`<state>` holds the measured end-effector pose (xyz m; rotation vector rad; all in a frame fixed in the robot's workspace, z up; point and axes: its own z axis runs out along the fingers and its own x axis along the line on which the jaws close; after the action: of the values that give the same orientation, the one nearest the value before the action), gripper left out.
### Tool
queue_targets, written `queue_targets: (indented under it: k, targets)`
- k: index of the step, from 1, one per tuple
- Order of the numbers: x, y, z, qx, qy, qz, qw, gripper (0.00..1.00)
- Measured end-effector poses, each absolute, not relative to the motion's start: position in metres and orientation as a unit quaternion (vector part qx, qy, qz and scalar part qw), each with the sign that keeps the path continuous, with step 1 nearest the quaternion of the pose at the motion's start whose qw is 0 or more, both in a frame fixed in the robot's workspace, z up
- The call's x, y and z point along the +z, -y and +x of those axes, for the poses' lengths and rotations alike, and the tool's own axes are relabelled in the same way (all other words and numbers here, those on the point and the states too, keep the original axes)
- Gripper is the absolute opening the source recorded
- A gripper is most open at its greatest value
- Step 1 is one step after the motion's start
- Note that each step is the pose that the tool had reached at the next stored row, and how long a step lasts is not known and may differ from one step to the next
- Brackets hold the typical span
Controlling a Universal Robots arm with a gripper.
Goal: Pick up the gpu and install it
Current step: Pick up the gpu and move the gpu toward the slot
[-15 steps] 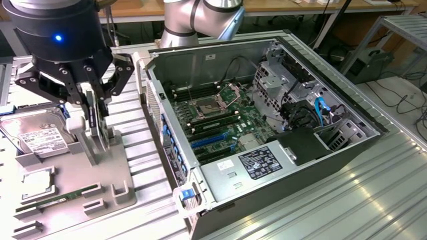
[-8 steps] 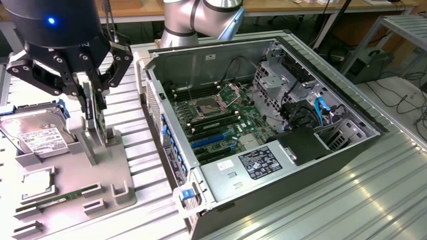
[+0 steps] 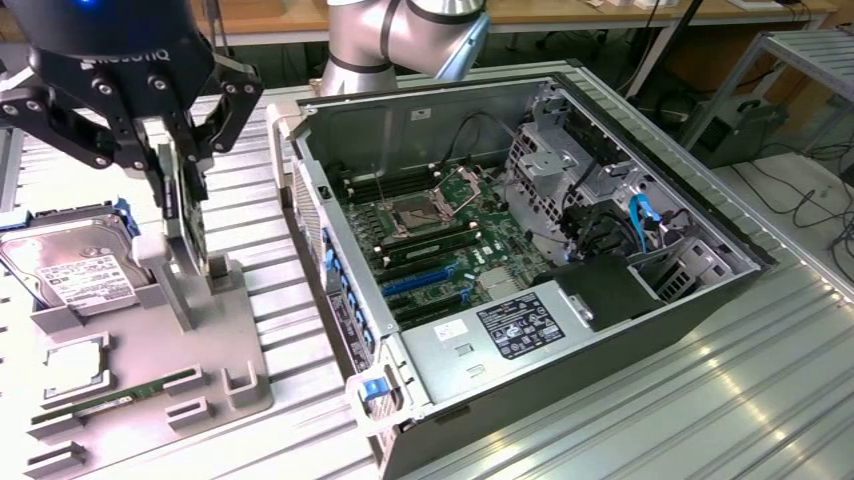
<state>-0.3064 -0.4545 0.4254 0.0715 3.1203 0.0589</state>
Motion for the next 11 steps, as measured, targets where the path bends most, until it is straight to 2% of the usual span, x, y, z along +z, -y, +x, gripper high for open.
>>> queue_targets:
  k: [5, 11]
  targets:
    - [0.445, 0.454, -0.306, 0.019, -1.000, 0.020, 0.010, 0.27]
    - [0.444, 0.454, -0.259, 0.019, -1.000, 0.020, 0.010, 0.27]
